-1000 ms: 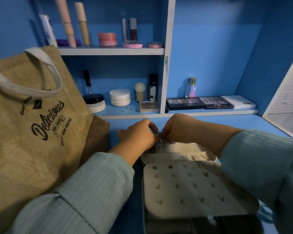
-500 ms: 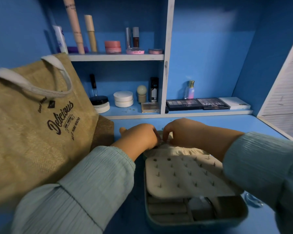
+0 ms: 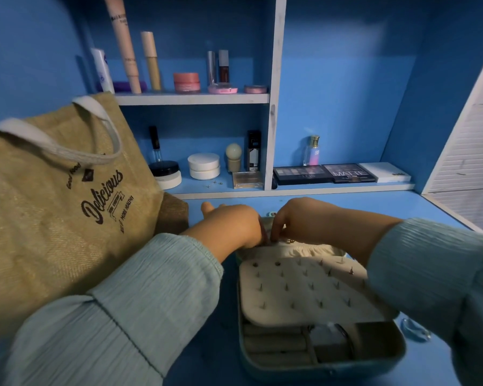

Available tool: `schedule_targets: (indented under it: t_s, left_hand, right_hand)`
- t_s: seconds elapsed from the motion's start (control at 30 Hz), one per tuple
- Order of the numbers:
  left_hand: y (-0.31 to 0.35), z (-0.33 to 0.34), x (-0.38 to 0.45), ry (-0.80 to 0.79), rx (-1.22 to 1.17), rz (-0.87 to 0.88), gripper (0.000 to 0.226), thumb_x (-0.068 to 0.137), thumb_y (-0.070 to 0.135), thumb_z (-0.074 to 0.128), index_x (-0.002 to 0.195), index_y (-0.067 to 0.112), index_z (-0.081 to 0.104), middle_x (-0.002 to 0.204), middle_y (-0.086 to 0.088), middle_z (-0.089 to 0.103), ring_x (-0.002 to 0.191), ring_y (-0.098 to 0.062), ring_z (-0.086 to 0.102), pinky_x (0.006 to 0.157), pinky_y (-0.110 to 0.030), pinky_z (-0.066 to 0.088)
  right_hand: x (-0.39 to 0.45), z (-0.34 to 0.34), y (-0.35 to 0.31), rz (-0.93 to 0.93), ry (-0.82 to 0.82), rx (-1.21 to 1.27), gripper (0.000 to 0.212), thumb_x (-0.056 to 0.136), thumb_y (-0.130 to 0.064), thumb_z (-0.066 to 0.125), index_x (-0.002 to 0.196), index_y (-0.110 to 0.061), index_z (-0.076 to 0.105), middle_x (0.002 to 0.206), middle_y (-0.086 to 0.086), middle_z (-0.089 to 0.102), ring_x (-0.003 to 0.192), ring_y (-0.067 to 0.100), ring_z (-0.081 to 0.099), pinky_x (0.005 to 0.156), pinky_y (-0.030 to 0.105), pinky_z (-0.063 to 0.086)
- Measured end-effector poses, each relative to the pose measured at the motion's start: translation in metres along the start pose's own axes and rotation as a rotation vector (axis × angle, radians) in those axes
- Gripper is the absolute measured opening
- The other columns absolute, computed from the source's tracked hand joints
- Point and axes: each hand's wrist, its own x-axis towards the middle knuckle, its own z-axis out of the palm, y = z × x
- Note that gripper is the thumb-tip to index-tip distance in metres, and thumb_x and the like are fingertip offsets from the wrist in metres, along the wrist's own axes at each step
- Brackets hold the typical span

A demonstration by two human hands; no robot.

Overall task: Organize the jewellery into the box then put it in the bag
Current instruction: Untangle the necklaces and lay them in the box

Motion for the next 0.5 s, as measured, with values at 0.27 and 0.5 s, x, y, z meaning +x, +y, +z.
schedule_targets:
  t_s: [0.27,0.5]
  left_hand:
    - [0.001,0.002,-0.015,0.002,0.019,0.086,0.043,0.094,0.015,0.035,0.134,0.027,0.044,0.136,-0.009,0.036,0.128,-0.031,0.023,0.100,-0.046,0.022]
    - [-0.002,0.003,-0.018,-0.013,-0.083,0.119,0.046,0.094,0.018,0.030,0.136,0.033,0.043,0.140,-0.009,0.029,0.128,-0.033,0.024,0.102,-0.045,0.023]
  right_hand:
    - [-0.016,0.000,-0.001,-0.022,-0.021,-0.065,0.035,0.094,-0.008,0.043,0.099,-0.030,0.069,0.100,-0.007,0.053,0.102,0.016,0.041,0.089,0.021,0.031]
    - [-0.028,-0.008,-0.010,-0.015,-0.165,-0.103,0.041,0.096,-0.005,0.034,0.122,-0.025,0.058,0.112,-0.002,0.050,0.102,0.016,0.041,0.080,0.020,0.027]
